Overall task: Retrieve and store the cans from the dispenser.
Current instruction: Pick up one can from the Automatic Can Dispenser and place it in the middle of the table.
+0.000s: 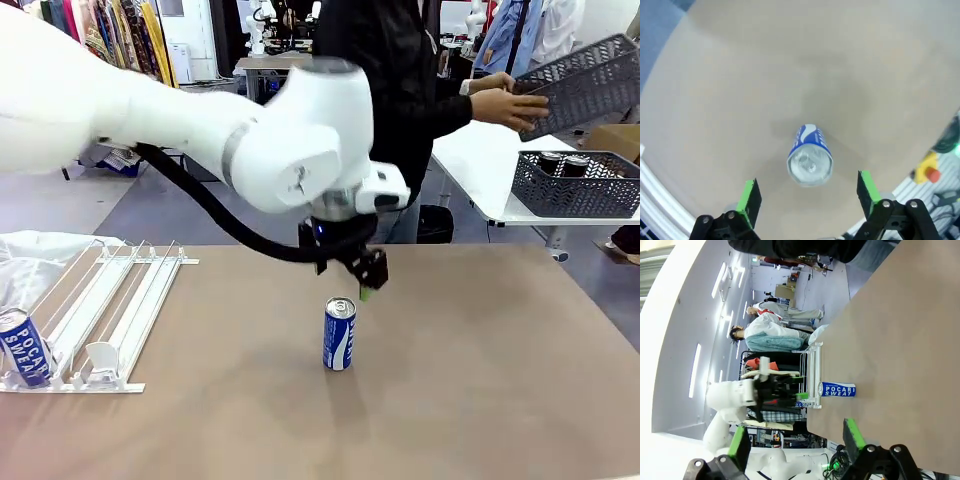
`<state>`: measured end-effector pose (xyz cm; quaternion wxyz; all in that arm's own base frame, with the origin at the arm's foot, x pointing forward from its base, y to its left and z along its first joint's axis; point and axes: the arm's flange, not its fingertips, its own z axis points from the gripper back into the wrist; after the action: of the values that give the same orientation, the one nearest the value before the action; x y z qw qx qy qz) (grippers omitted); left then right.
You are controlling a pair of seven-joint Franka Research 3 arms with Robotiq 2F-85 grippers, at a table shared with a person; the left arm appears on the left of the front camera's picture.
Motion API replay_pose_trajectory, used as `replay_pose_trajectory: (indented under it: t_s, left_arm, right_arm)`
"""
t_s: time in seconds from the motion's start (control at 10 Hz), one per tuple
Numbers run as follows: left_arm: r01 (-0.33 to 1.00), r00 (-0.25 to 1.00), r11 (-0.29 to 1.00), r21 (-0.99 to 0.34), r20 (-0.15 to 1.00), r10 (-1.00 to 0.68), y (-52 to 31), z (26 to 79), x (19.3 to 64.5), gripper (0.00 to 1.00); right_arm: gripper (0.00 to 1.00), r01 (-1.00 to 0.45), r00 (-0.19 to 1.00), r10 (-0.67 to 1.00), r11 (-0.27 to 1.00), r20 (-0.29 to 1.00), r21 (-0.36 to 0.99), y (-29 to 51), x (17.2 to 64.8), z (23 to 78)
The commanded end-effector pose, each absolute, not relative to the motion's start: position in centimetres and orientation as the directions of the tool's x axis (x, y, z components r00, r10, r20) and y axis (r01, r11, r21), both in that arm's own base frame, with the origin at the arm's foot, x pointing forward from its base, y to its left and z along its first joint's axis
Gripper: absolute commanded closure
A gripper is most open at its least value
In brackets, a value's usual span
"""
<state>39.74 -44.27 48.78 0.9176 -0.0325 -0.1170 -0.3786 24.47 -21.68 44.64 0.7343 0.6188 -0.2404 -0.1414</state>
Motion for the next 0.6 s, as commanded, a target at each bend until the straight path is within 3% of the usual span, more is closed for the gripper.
replay_pose_trajectory:
  t_s: [0.0, 0.3, 0.4, 0.5]
  left_arm:
    - [0.709, 0.688, 0.699, -0.094, 0.310, -0.656, -37.6, 54.4, 36.5, 0.00]
    - [0.646, 0.753, 0.699, -0.305, 0.404, -0.520, -23.8, 61.4, 35.1, 0.00]
    - [0.612, 0.789, 0.652, -0.447, 0.404, -0.464, -17.6, 63.2, 35.2, 0.00]
    - [0.505, 0.857, 0.686, -0.525, 0.403, -0.322, -11.2, 64.5, 34.8, 0.00]
  right_arm:
    - [0.00, -0.118, 0.840, -0.502, 0.196, 0.203, 0.973, -21.8, 24.5, 44.7]
    - [0.00, -0.118, 0.840, -0.502, 0.196, 0.203, 0.973, -21.8, 24.5, 44.7]
    - [0.00, -0.118, 0.840, -0.502, 0.196, 0.203, 0.973, -21.8, 24.5, 44.7]
    - [0.00, -0.118, 0.840, -0.502, 0.196, 0.203, 0.973, -21.8, 24.5, 44.7]
